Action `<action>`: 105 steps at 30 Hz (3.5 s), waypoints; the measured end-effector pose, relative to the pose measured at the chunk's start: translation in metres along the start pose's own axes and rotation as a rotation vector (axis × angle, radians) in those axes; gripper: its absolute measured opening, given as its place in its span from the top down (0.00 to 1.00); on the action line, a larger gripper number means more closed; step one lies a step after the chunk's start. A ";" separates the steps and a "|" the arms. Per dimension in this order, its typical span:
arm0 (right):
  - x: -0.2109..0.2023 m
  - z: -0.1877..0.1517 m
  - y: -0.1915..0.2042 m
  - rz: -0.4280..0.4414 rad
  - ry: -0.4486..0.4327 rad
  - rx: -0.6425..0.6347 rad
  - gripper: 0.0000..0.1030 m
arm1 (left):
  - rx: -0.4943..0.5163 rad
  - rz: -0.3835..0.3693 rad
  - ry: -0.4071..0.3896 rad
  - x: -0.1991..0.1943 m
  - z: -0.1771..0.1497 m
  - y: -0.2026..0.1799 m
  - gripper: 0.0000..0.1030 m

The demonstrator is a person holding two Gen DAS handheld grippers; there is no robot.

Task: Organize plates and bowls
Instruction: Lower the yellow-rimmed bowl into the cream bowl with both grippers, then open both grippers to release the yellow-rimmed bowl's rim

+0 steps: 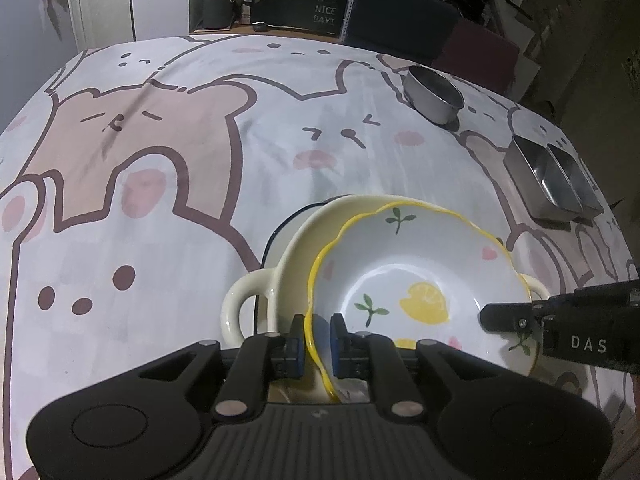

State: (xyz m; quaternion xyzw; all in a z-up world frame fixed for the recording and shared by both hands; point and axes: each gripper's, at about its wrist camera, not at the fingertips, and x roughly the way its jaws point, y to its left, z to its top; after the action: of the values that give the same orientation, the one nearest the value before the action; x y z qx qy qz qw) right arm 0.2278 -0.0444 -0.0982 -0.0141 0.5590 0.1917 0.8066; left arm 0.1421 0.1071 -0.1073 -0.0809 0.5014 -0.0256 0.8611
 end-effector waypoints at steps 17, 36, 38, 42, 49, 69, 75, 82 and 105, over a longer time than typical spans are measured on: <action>-0.009 -0.002 0.003 -0.023 -0.025 -0.023 0.90 | 0.056 0.008 0.004 -0.001 -0.002 -0.009 0.88; -0.003 -0.001 0.004 -0.023 -0.021 -0.023 0.91 | 0.055 0.015 -0.009 -0.009 -0.004 -0.005 0.88; -0.001 0.000 0.003 -0.015 -0.017 -0.017 0.91 | 0.048 0.008 -0.008 -0.010 -0.005 -0.004 0.88; 0.006 0.003 0.004 -0.018 -0.006 -0.007 0.91 | 0.043 0.003 -0.009 -0.011 -0.004 -0.002 0.89; 0.012 0.008 0.000 -0.006 -0.001 0.024 0.91 | 0.035 0.002 -0.010 -0.011 -0.004 0.000 0.92; -0.004 0.010 -0.019 0.058 -0.007 0.085 0.87 | 0.081 0.023 -0.015 -0.012 -0.006 -0.005 0.90; -0.003 0.007 -0.013 0.057 -0.005 0.059 0.92 | 0.050 0.008 -0.012 -0.011 -0.005 -0.001 0.91; -0.004 0.000 -0.006 0.032 -0.011 0.021 0.93 | 0.027 0.008 -0.022 -0.009 -0.001 0.001 0.93; -0.037 -0.012 -0.001 0.019 -0.101 -0.015 0.52 | 0.033 0.002 -0.068 -0.038 -0.003 -0.008 0.42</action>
State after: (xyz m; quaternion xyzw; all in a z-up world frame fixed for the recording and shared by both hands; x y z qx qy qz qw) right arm 0.2058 -0.0589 -0.0692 -0.0050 0.5164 0.2041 0.8317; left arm 0.1208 0.1035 -0.0752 -0.0672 0.4715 -0.0302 0.8788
